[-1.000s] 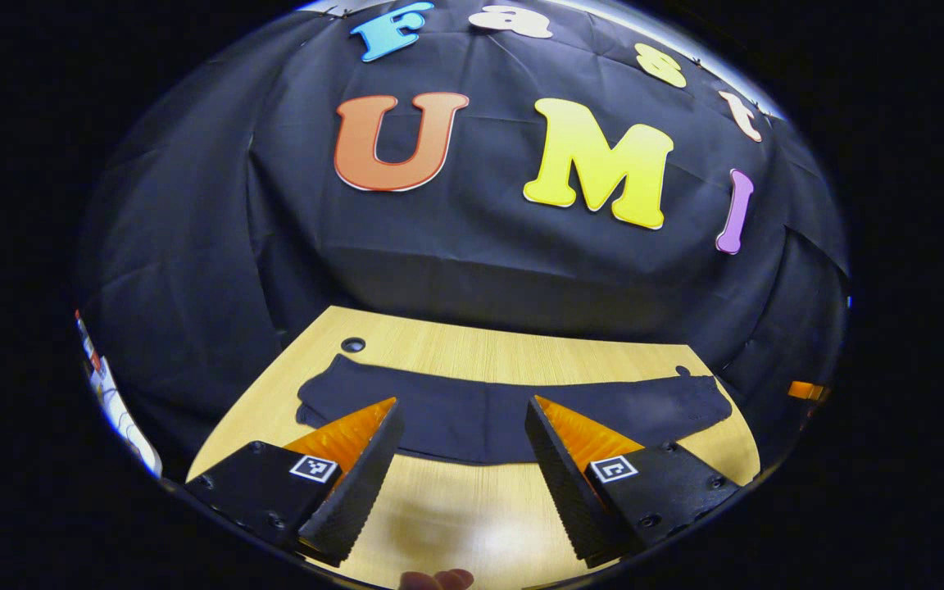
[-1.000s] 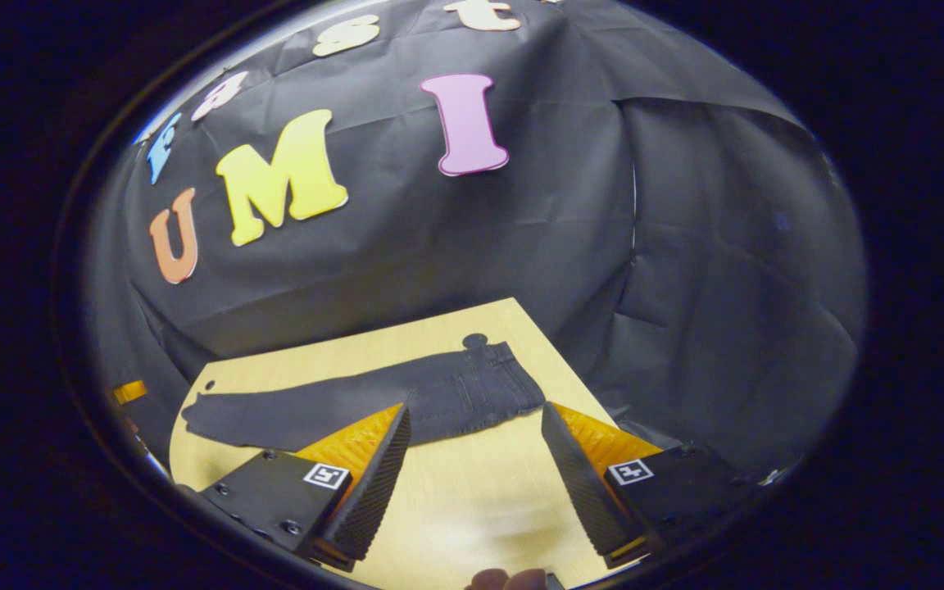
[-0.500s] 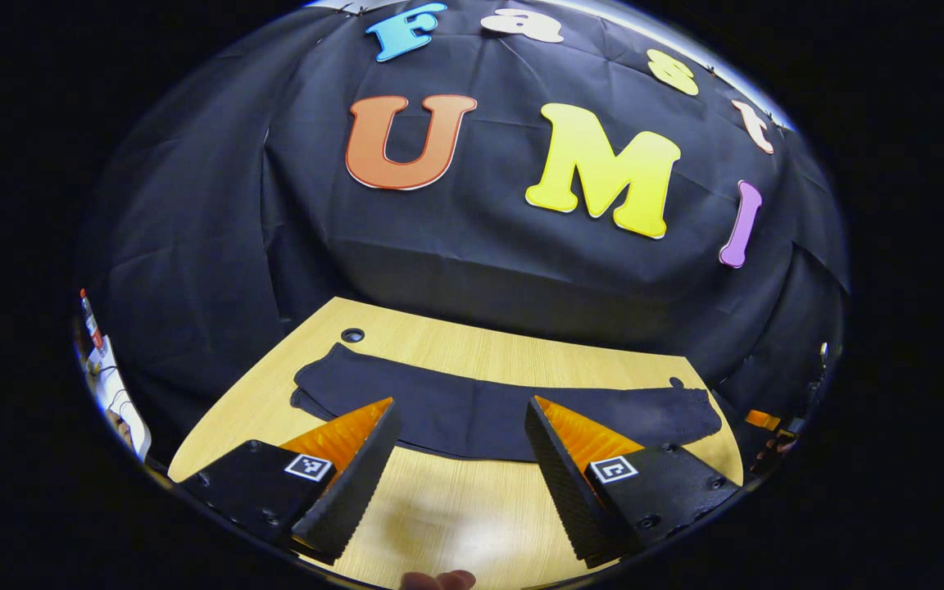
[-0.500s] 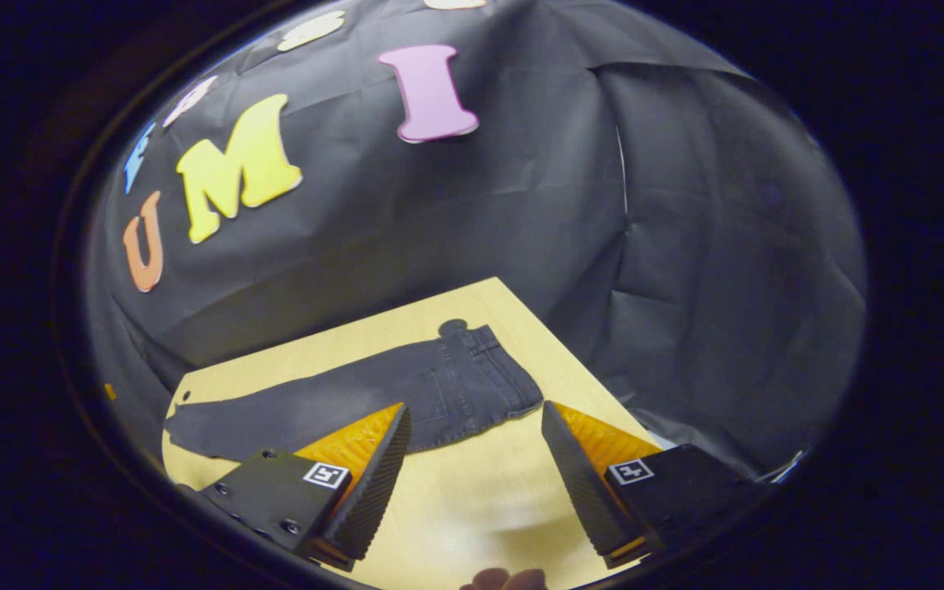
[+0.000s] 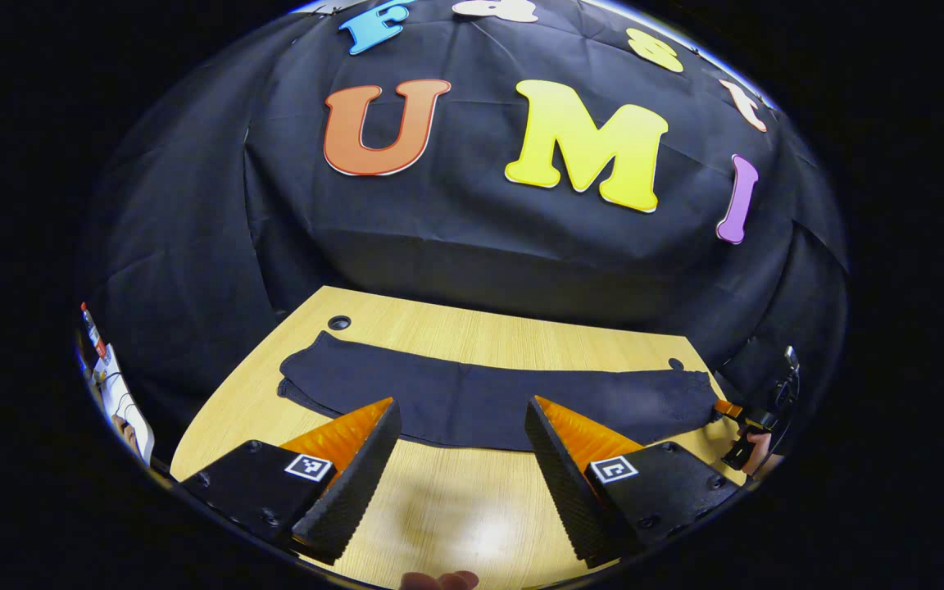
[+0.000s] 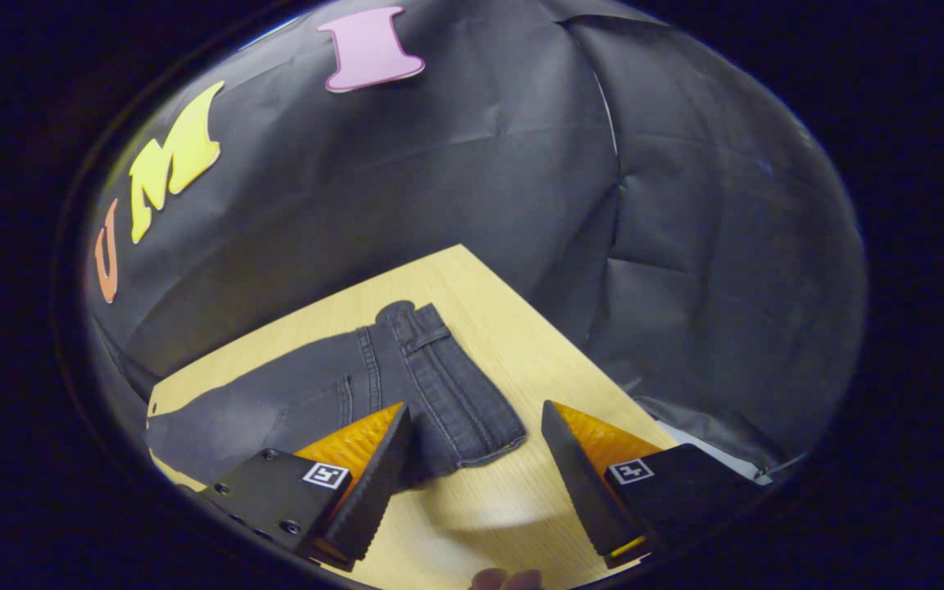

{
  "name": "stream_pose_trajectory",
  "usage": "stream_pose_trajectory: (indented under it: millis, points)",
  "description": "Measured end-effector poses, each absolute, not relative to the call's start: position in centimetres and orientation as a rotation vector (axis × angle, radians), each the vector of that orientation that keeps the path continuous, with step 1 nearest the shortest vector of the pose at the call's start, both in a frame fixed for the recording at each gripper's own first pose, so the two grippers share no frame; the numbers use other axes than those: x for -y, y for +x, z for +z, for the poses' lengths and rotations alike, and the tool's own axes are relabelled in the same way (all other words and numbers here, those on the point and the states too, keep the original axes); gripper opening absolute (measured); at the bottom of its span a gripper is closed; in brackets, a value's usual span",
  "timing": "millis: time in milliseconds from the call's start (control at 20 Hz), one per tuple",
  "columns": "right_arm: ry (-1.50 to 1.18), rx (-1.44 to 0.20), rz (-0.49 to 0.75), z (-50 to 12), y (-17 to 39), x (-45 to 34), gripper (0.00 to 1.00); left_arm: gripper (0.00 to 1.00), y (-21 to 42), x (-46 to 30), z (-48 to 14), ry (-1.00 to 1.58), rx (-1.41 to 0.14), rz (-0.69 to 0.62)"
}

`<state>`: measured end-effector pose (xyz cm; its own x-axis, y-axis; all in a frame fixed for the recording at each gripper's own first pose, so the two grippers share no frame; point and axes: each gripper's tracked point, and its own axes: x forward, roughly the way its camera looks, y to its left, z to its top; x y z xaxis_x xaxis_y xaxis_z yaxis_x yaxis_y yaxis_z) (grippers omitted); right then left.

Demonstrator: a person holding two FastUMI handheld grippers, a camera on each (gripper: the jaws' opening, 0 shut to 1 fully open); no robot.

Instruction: Grasp the waist and the cuffs of the jeans and fold them to make the two legs overlap; first hold the waist and fold one-third of the jeans toward the cuffs, then hold the cuffs and fold the remaining one-third in the same direction to finish folding.

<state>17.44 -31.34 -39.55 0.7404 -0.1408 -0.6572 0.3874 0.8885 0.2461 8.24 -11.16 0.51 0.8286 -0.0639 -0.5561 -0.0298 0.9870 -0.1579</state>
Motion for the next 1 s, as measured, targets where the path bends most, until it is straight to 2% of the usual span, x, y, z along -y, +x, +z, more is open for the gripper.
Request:
stream_pose_trajectory:
  millis: [100,150,200,250,350,400,450,550,750,800,850,950,1000]
  points:
    - [0.345,-0.668,-0.281,-39.8,17.9,31.2,0.99,0.99,8.4,11.1,0.1,-0.168,-0.607,-0.012]
    - [0.323,-0.681,-0.262,-40.1,17.8,30.9,0.93,0.99,8.5,11.0,-0.1,-0.176,-0.611,-0.008]
    - [0.33,-0.689,-0.228,-40.4,17.9,30.4,0.98,0.99,8.6,10.9,-0.2,-0.184,-0.617,-0.005]
    - [0.348,-0.683,-0.216,-40.3,18.1,30.1,0.87,0.98,8.4,11.0,-0.4,-0.195,-0.618,-0.005]
    - [0.386,-0.687,-0.211,-40.3,18.1,29.9,0.83,0.98,8.3,10.7,-0.8,-0.211,-0.627,-0.001]
    - [0.391,-0.684,-0.212,-40.1,18.0,29.9,0.76,0.99,8.3,10.5,-0.9,-0.217,-0.63,0.002]
    - [0.409,-0.711,-0.196,-40.4,18.0,29.2,0.76,0.99,8.3,10.4,-0.9,-0.22,-0.632,0.004]
    - [0.433,-0.711,-0.225,-40.3,18.3,29.3,0.49,0.99,8.1,9.7,-1.0,-0.222,-0.635,0.008]
    - [0.462,-0.725,-0.274,-39.0,18.3,29.3,0.21,0.99,7.4,7.8,-0.4,-0.231,-0.618,0.032]
    - [0.453,-0.716,-0.291,-37.9,18.4,29.4,0.22,0.99,7.4,7.3,-0.2,-0.231,-0.607,0.04]
    - [0.434,-0.711,-0.294,-37.3,18.4,29.2,0.07,0.99,7.2,6.9,0.1,-0.242,-0.595,0.036]
    - [0.405,-0.673,-0.29,-35.0,18.0,28.9,0.07,0.98,7.0,6.5,0.6,-0.26,-0.569,0.031]
    - [0.395,-0.655,-0.283,-33.4,17.6,28.4,0.12,0.98,7.0,6.3,0.7,-0.259,-0.559,0.031]
